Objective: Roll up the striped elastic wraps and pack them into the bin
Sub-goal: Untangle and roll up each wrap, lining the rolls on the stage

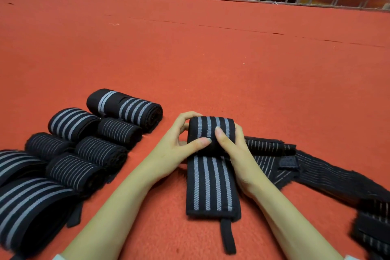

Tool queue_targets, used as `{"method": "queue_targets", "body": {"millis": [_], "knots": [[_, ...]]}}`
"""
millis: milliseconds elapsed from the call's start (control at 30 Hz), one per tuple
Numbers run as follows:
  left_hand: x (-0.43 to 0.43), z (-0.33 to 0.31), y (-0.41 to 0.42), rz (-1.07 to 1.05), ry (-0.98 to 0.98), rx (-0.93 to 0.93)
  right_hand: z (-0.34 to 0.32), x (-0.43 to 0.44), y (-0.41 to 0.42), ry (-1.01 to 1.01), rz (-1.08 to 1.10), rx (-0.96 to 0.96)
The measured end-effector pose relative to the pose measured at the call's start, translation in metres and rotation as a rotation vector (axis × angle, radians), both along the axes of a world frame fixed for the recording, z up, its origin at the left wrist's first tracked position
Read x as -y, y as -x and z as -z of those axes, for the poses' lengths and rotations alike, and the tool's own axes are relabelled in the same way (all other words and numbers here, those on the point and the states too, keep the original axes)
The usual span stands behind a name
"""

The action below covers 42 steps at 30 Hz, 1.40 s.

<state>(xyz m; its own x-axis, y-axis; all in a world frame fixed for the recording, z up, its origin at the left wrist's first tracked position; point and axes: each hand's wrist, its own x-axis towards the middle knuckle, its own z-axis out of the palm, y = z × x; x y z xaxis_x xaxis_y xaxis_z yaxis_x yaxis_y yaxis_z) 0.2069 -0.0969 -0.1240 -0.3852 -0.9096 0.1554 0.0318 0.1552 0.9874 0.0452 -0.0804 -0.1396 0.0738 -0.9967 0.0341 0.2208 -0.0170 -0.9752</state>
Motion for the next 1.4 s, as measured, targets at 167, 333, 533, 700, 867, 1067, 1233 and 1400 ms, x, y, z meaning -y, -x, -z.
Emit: {"method": "queue_targets", "body": {"millis": [167,333,533,700,867,1067,1233,1400], "knots": [[-0.0005,-0.0008,0.0,0.032,0.032,0.028,0.0001,0.0026,0.0027,0.045,0.043,0.028],[-0.0005,-0.0064,-0.0027,0.064,-0.225,0.039,-0.0016,0.0003,0.001,0.091,-0.001,0.044],[0.0019,-0.0085,-0.0013,-0.023,-0.236,-0.079,0.0023,0.0025,0.0002,0.072,-0.005,-0.009],[0.0021,-0.0071,-0.0034,-0.047,-0.129,-0.084,-0.0012,0.0013,-0.0024,-0.023,0.002,0.075],[-0.0003,-0.0064,-0.0043,-0.004,-0.134,-0.105,-0.0049,0.0,0.0002,-0.026,0.029,0.11],[0.0063,-0.0072,-0.001,-0.028,-0.308,-0.07,-0.0043,-0.0004,0.0002,-0.033,0.018,0.115],[0.0033,-0.008,-0.0034,-0.041,-0.28,-0.126,-0.0035,-0.002,0.0011,-0.027,-0.012,0.134],[0.0038,-0.0062,-0.0043,-0.039,-0.228,-0.144,-0.0052,-0.0017,0.0029,-0.046,-0.037,0.163]]}}
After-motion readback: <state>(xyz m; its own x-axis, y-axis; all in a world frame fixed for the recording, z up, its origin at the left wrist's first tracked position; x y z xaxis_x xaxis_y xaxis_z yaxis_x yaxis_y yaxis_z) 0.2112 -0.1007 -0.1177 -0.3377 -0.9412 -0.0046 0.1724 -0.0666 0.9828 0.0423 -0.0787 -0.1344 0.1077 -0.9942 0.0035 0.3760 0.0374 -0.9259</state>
